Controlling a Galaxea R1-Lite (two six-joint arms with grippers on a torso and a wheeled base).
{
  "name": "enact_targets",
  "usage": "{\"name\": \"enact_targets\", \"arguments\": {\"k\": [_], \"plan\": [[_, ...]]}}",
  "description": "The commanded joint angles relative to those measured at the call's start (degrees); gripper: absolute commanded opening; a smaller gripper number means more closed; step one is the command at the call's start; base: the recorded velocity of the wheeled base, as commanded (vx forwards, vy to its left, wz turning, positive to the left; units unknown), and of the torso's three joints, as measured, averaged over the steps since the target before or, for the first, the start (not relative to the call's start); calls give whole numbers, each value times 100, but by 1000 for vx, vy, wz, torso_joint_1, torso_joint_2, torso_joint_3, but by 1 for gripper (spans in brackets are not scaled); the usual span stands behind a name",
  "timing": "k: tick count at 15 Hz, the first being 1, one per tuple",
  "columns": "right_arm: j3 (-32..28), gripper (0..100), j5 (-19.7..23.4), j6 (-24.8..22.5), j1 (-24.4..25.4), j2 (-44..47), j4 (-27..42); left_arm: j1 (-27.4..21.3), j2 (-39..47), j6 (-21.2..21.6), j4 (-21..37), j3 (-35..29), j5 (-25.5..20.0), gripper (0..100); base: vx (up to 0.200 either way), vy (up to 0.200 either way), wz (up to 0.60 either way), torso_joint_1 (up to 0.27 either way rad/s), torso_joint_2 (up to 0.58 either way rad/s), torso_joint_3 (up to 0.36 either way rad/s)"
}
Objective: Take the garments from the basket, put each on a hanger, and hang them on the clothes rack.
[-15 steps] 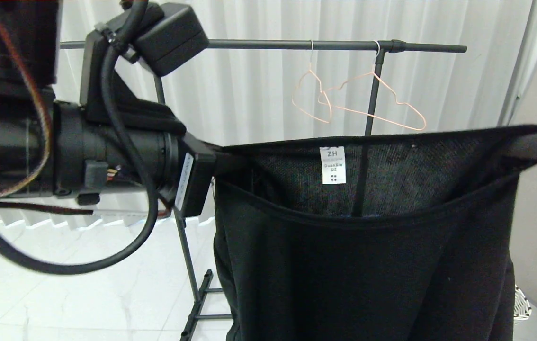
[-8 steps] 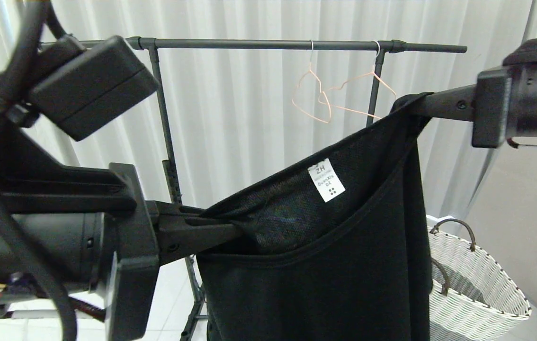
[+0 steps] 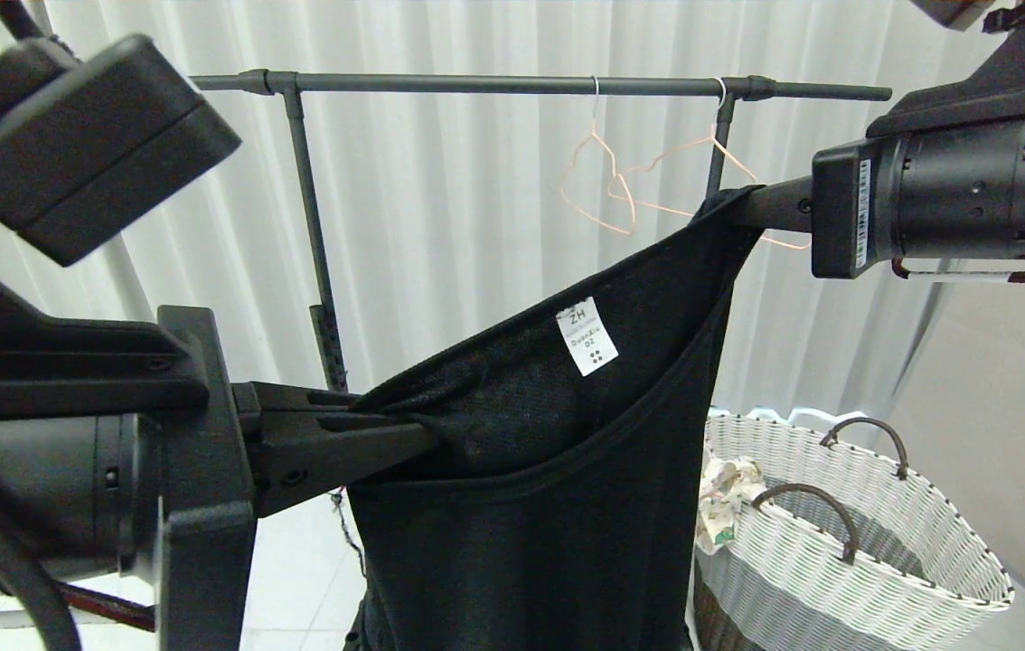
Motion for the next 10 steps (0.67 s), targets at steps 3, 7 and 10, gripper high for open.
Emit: {"name": "enact_targets", "arguments": {"k": [3,7,10], "plan": [[17,0,-15,-7,1,-17,12,-28,-18,-1,2,7,12,0,0,0,0,0,0,0],[26,0,-42,-51,-61,-509,706,429,237,184,-51,-318,108,0,0,0,0,0,0,0],[35,0,-7,-253,-70,-1238,1717,957,825,395,-104,-1092,82,0,0,0,0,0,0,0]]}}
